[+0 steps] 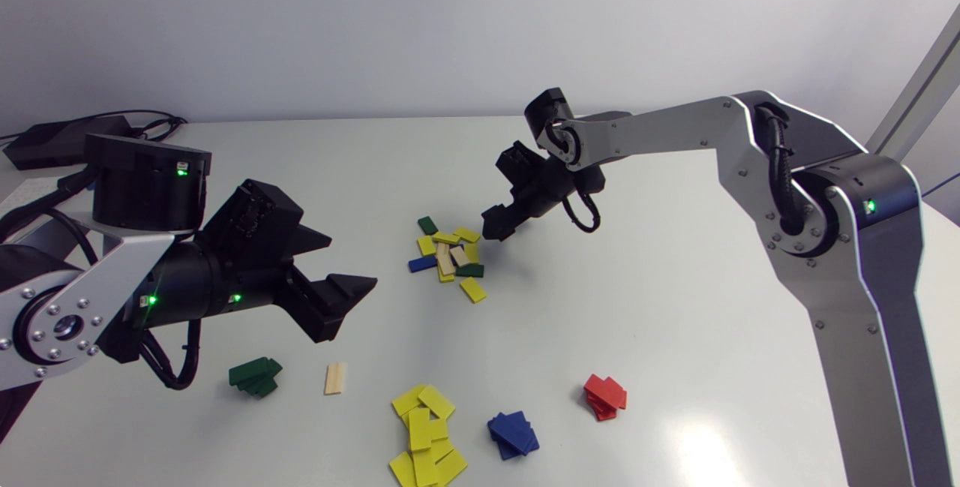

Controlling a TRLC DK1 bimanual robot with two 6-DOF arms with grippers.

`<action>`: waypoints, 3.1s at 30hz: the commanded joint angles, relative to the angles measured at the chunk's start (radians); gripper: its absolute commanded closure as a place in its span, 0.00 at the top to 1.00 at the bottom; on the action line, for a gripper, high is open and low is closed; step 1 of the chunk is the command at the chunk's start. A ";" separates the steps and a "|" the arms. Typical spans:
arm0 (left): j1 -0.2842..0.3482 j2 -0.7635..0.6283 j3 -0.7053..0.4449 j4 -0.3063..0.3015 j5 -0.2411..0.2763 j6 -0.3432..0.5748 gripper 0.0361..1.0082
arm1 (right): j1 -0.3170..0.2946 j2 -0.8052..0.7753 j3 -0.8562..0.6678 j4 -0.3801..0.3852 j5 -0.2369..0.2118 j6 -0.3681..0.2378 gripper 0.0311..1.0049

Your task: Take domino bricks one by one from the mixed stack on the table and place each onto the existing stack of the same color.

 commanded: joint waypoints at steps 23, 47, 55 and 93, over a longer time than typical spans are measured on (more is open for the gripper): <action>-0.001 -0.027 -0.021 -0.003 0.010 -0.019 0.99 | 0.003 0.058 0.041 -0.077 -0.018 -0.060 0.69; -0.001 -0.022 -0.024 -0.002 0.010 -0.017 0.99 | 0.003 0.044 0.003 -0.063 -0.018 -0.058 0.25; -0.004 -0.024 -0.024 -0.002 0.012 -0.020 0.99 | 0.005 0.021 -0.051 -0.031 0.000 -0.066 0.21; -0.004 -0.033 -0.035 0.003 0.012 -0.020 0.99 | 0.034 -0.068 -0.171 0.034 0.063 -0.069 0.13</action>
